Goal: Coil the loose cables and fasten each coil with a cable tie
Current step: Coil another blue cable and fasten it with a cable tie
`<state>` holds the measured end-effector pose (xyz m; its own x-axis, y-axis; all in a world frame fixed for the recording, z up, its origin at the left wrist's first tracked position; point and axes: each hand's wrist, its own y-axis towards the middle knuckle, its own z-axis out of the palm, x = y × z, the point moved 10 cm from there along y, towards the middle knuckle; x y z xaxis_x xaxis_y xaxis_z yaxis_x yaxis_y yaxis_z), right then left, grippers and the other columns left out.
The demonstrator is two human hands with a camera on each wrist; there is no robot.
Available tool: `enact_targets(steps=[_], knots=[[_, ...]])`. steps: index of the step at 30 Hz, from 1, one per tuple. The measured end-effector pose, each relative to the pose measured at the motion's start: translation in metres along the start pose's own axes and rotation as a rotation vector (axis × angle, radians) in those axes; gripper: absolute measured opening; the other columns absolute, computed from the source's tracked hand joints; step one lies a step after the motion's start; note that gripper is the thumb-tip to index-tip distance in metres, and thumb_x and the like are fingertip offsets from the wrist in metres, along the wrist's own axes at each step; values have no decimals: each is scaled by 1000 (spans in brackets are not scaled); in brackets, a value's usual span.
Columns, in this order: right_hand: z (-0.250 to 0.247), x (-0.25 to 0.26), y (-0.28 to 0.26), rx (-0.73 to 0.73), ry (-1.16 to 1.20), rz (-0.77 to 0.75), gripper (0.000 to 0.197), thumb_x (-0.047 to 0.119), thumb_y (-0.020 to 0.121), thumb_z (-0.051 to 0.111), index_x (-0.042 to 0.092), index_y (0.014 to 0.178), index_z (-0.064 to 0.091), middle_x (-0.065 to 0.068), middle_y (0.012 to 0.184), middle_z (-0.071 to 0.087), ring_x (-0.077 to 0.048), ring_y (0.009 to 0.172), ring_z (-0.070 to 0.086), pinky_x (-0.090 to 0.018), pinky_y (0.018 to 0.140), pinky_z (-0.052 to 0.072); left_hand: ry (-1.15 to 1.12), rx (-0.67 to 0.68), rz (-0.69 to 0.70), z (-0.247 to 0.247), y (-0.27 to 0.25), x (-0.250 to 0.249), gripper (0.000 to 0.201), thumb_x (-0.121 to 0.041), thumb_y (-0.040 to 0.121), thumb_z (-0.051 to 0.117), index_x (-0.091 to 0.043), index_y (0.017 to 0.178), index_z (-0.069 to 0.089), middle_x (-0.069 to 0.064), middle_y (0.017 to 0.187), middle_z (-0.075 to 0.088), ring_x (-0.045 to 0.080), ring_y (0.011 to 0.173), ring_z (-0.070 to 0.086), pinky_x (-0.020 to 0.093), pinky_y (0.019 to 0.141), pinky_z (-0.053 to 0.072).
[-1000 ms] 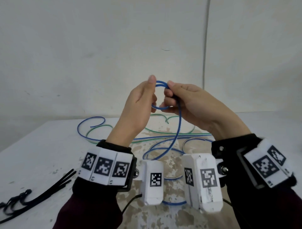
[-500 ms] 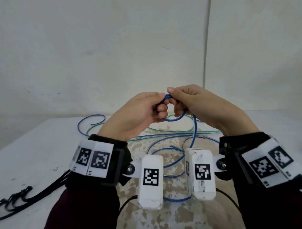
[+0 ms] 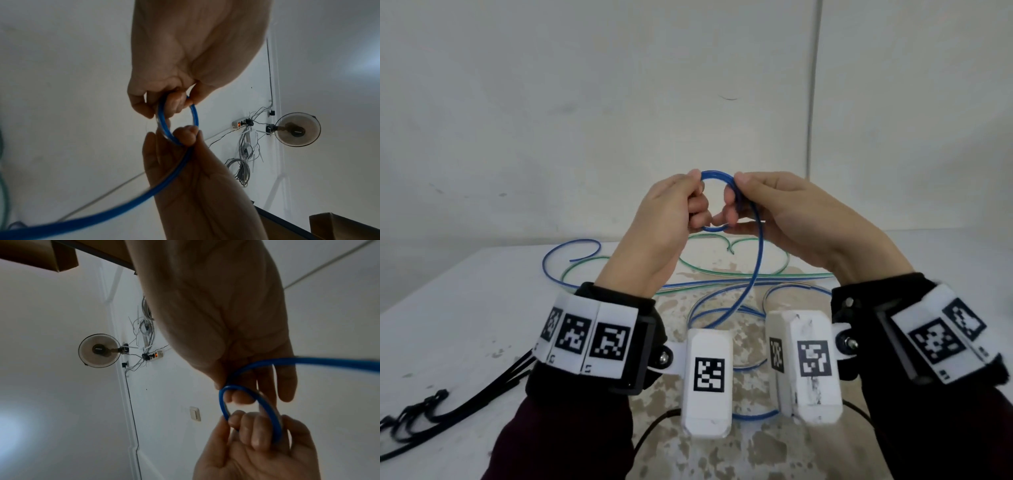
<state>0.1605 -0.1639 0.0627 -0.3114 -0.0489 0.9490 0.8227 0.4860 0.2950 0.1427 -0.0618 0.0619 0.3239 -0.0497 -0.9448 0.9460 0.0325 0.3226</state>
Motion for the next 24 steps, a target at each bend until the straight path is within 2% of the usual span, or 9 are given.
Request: enact_targets(steps=[3, 6, 11, 13, 15, 17, 20, 22, 24], knots=[[2, -1, 2, -19, 38, -11, 34, 23, 104, 33, 11, 76, 49, 6, 51, 40, -12, 56, 48, -24, 70, 52, -85, 111, -64, 12, -2, 4, 32, -18, 98, 29, -13, 67, 37, 1, 55, 31, 17, 50, 36, 25, 59, 38], [3, -2, 3, -32, -85, -18, 34, 25, 103, 36, 13, 73, 48, -2, 59, 37, -11, 52, 39, -20, 61, 45, -22, 204, -75, 16, -2, 8, 35, -27, 101, 35, -8, 73, 46, 2, 54, 40, 19, 52, 48, 24, 62, 48], [2, 1, 1, -37, -109, -40, 35, 30, 100, 44, 12, 74, 60, 3, 54, 46, -12, 56, 51, -25, 68, 50, -66, 166, 14, 11, -1, 2, 32, -16, 102, 38, -7, 72, 47, 2, 66, 37, 9, 51, 31, 19, 60, 34], [2, 2, 1, -28, -1, -35, 40, 32, 101, 41, 9, 75, 60, -3, 59, 54, -13, 61, 61, -30, 76, 53, -107, 104, 49, 8, 0, -2, 34, -17, 102, 38, -8, 70, 44, -1, 60, 31, 11, 52, 27, 23, 63, 34], [5, 2, 2, -13, 52, -27, 43, 33, 103, 34, 8, 76, 58, -1, 56, 52, -14, 63, 61, -31, 81, 52, -146, 65, 69, 7, 1, -4, 34, -17, 102, 37, -9, 69, 43, -2, 56, 29, 12, 52, 28, 26, 65, 34], [4, 2, 2, -22, 63, -22, 41, 33, 103, 33, 10, 75, 53, 3, 50, 36, -14, 56, 49, -27, 71, 50, -183, 79, 40, 10, 0, -2, 34, -17, 102, 36, -9, 70, 44, -1, 59, 30, 10, 50, 30, 23, 60, 33], [3, 2, 0, -27, -8, -6, 38, 32, 102, 38, 9, 74, 49, 2, 54, 24, -12, 49, 30, -17, 55, 35, -137, 197, -19, 20, -2, 1, 31, -19, 100, 36, -8, 73, 47, 3, 65, 34, 10, 48, 34, 21, 53, 36], [3, 0, -1, -27, -84, 19, 39, 33, 100, 44, 11, 68, 50, 3, 52, 26, -11, 45, 30, -16, 50, 36, -89, 248, -18, 23, -5, 1, 34, -19, 102, 36, -7, 72, 47, 1, 66, 40, 9, 49, 33, 19, 53, 37], [0, 0, -2, -66, -86, 32, 39, 36, 97, 48, 13, 68, 57, 6, 47, 31, -10, 44, 38, -18, 51, 43, -105, 208, -5, 21, -5, 1, 36, -20, 103, 34, -10, 69, 42, -3, 59, 39, 9, 49, 30, 18, 54, 32]])
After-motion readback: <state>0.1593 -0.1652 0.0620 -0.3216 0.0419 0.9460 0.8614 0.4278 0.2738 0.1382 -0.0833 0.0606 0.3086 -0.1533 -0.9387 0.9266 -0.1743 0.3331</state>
